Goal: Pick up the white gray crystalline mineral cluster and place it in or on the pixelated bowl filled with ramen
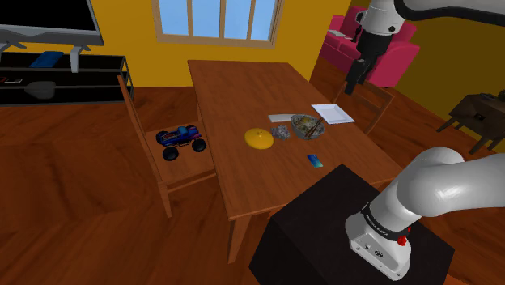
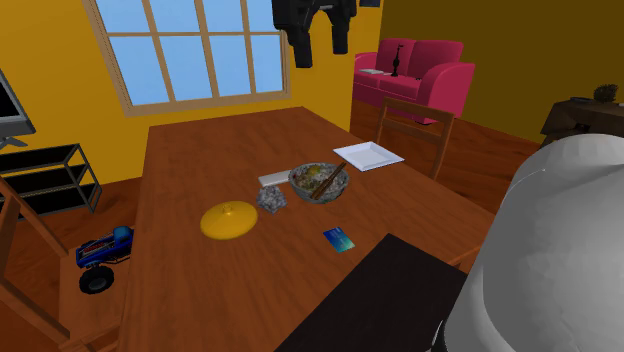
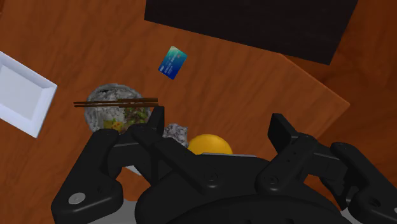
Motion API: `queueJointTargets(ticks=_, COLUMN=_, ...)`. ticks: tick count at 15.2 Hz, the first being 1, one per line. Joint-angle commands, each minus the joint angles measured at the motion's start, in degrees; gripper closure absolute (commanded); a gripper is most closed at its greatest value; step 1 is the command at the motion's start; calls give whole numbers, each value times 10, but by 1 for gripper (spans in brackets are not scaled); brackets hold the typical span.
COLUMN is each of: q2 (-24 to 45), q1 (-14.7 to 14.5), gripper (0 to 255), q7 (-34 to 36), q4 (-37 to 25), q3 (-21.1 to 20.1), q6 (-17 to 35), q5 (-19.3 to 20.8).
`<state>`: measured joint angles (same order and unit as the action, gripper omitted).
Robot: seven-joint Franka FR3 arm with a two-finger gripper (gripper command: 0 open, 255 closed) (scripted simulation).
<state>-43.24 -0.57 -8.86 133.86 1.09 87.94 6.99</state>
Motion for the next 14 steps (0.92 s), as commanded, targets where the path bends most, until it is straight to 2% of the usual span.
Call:
queueJointTargets(ticks=1, q2=0, q1=0, gripper=0, q7=0, q4=0, q3=0, q6=0, q5=0)
queueJointTargets(ticks=8, q2=42, q1=11, gripper=0, q7=22, q4=99, q3=19, q6=167, q5=3)
queueJointTargets(ticks=14, q2=121, q1=20, gripper=0, q7=38, q4=150, q3=36, q6=319, q5=6)
